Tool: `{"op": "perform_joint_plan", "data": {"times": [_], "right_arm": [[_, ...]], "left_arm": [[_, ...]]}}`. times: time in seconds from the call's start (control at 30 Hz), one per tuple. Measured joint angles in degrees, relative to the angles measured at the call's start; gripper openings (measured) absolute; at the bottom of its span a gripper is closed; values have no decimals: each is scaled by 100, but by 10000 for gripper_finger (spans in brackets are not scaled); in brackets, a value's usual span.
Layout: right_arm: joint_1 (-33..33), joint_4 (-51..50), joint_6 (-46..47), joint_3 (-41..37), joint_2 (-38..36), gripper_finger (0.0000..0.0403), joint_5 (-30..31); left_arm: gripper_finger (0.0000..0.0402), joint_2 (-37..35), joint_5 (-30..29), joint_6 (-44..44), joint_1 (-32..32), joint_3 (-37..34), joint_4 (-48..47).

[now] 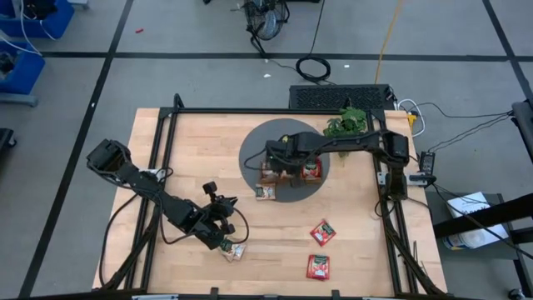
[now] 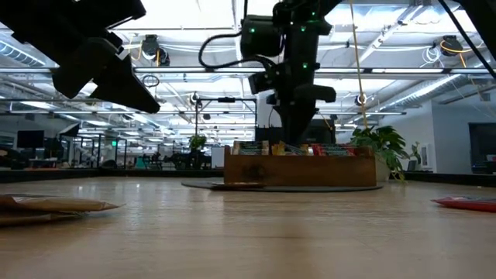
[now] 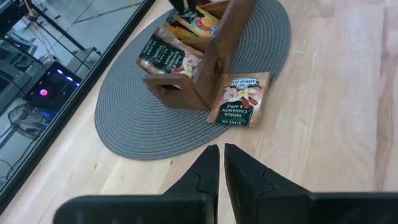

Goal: Pick & Place Tea
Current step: Put the orange tea packet into the middle section of the wooden organizer

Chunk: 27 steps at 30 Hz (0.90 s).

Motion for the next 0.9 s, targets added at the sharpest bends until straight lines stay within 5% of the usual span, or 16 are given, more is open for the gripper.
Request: {"op": "perform_joint_plan", "data": {"times": [0.53,0.9], "right_arm": [[-159,524,36,-266,-7,114,-471],[-143,545,99,-432,-9,57,-331]], "left_arm": [[33,0,-2,3,0,0,-7],[33,0,-2,4,0,0,-7]]}}
